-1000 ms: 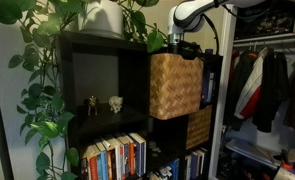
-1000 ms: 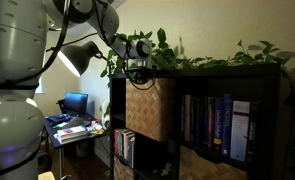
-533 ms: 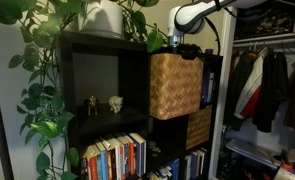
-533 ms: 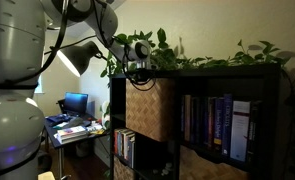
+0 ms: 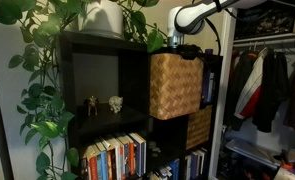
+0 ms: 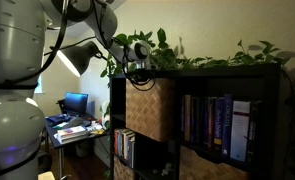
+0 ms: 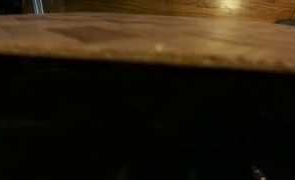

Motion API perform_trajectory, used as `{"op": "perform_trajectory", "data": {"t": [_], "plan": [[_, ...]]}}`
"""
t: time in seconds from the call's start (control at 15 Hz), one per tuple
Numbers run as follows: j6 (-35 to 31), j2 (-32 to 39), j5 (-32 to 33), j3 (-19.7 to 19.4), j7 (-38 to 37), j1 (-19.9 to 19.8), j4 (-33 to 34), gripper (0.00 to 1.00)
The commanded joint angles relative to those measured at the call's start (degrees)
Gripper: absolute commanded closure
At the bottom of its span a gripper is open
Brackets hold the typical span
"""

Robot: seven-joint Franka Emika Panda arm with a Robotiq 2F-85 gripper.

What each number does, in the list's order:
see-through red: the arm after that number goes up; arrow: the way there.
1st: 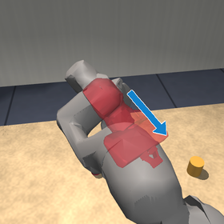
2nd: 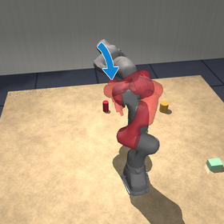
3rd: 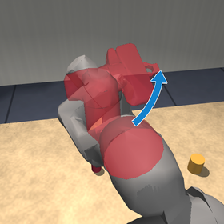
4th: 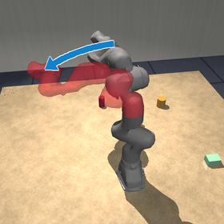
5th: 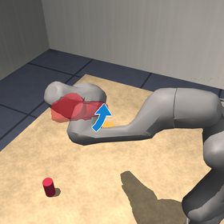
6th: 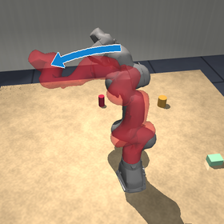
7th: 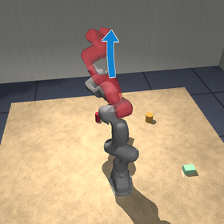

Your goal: Open the drawer, take out the black object then close the drawer.

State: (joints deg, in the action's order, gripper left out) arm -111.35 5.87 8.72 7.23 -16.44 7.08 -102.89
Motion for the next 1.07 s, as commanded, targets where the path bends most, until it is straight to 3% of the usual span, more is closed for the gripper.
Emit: {"op": "perform_trajectory", "data": {"t": [0.0,0.4,0.47,0.67,1.0], "plan": [[-2.2,2.4,0.3,-1.2,-2.2,-0.1,0.5,0.51],[4.6,0.0,-4.9,-1.2,-0.6,-0.6,3.1,0.89],[5.3,-0.7,-5.5,-1.4,-0.6,-0.7,3.4,0.92],[7.6,-2.0,-7.2,-1.9,-0.8,-1.1,5.2,0.95],[10.0,-4.6,-9.6,-3.0,-0.8,-1.9,8.7,0.92]]}}
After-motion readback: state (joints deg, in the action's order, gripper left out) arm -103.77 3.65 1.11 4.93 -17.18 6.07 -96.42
